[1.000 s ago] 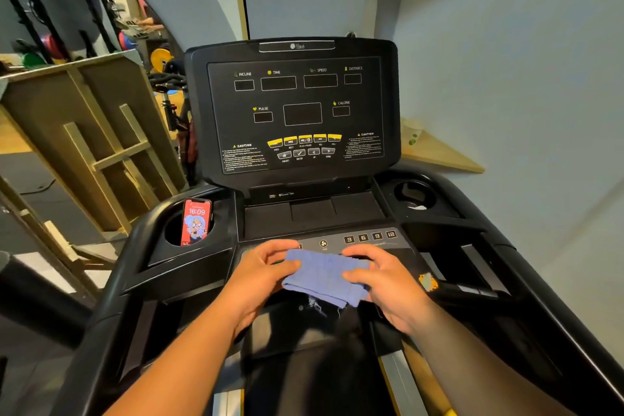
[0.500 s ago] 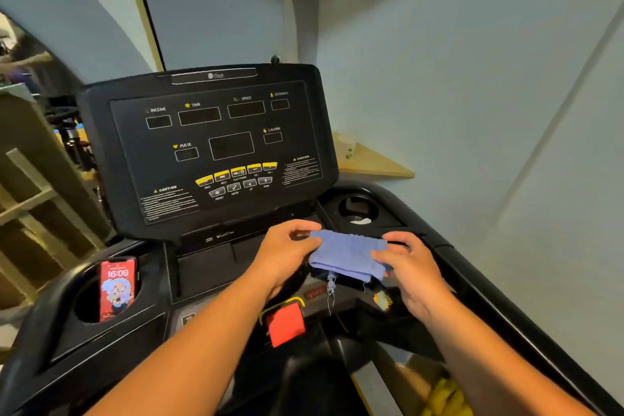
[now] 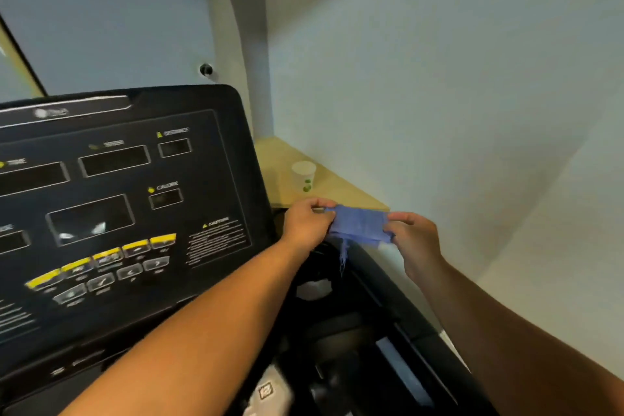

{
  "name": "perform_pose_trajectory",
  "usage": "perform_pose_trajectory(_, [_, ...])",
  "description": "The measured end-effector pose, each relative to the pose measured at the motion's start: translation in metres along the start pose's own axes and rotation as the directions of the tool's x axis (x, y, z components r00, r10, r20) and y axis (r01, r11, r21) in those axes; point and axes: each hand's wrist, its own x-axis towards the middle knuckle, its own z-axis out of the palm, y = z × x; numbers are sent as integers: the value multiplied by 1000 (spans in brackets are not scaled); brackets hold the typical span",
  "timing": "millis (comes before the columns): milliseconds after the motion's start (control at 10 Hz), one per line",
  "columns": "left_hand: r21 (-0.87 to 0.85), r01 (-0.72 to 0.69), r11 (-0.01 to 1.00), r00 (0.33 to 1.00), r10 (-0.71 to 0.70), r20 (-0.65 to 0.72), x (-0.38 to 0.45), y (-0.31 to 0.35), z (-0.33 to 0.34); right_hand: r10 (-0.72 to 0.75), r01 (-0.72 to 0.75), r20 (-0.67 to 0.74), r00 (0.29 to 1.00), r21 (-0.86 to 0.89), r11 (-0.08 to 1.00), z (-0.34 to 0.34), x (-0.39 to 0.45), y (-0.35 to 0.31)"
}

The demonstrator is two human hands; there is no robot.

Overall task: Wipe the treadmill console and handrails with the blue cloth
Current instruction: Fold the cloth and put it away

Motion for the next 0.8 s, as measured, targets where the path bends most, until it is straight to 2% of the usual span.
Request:
perform_pose_trajectory(100, [38,62,997,998,-61,-23,49,-1,26,-59,57,-20,998,-66,996,17,53,2])
perform_pose_trajectory(300, [186,86,979,996,-83,-24,129,-27,60,-38,38,5,999,-64,997,56,139,30])
perform_pose_trajectory(500, [302,-10,953,1000,6,16,166,-37,76,-122,130,53,991,-172,977,77,166,46])
perform_pose_trajectory(700, [530,-39,847,985,-57,164,172,-44,83,-200,261,221,955,-303,917,77,166,50])
perform_pose_trajectory(800, [572,-86,816,982,-27,186,160,-41,80,-196,257,209,958,-322,911,74,159,47])
